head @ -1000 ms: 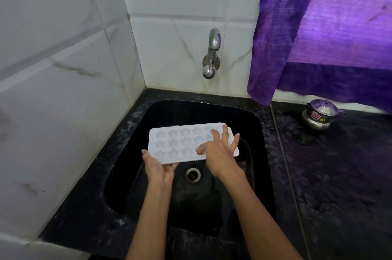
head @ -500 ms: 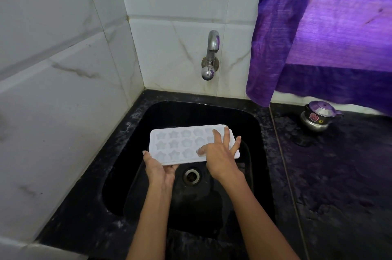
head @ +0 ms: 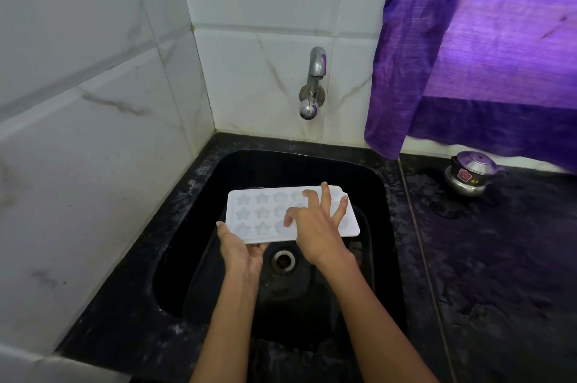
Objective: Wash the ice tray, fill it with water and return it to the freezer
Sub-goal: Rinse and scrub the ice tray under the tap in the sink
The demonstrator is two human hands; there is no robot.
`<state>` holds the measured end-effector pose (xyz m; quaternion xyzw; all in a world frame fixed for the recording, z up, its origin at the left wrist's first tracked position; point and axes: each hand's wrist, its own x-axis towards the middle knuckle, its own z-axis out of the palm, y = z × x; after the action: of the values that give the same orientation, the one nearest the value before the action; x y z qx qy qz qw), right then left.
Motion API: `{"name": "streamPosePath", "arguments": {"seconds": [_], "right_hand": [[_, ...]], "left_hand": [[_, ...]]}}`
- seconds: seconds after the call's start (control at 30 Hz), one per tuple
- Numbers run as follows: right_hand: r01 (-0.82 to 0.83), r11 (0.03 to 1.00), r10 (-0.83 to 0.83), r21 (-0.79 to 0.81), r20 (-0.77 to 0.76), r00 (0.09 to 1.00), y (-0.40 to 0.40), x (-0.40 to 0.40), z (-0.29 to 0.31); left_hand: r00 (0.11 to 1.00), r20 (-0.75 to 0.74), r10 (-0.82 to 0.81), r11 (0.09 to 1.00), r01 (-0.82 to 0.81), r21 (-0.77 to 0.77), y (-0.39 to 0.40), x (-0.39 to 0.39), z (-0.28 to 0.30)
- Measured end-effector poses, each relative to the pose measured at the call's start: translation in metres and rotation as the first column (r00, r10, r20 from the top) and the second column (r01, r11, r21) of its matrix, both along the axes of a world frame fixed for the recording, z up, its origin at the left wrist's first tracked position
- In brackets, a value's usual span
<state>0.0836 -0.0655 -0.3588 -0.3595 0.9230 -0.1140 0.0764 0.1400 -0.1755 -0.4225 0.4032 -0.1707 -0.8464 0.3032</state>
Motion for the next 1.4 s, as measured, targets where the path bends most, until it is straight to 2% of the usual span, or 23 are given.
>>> {"name": "streamPosePath", "arguments": {"seconds": [0.17, 0.87, 1.17, 1.4], "right_hand": [[-0.020, 0.998, 0.018, 0.053, 0.035, 0.999, -0.003, 0.004, -0.003], [-0.024, 0.998, 0.021, 0.054, 0.046, 0.999, -0.004, 0.007, 0.003], [-0.014, 0.998, 0.017, -0.059, 0.036, 0.999, -0.007, 0.004, 0.003], [-0.088, 0.996, 0.089, -0.020, 0.034, 0.995, -0.013, 0.012, -0.005]], "left_hand": [[1.000, 0.007, -0.016, 1.000, 0.016, -0.010, 0.004, -0.002, 0.002], [1.000, -0.002, -0.019, 1.000, 0.019, -0.008, 0.008, -0.001, 0.008], [1.000, -0.023, -0.017, 1.000, 0.017, -0.008, 0.010, -0.001, 0.010], [0.999, -0.022, -0.027, 1.000, 0.027, 0.002, 0.012, -0.002, 0.011]]}}
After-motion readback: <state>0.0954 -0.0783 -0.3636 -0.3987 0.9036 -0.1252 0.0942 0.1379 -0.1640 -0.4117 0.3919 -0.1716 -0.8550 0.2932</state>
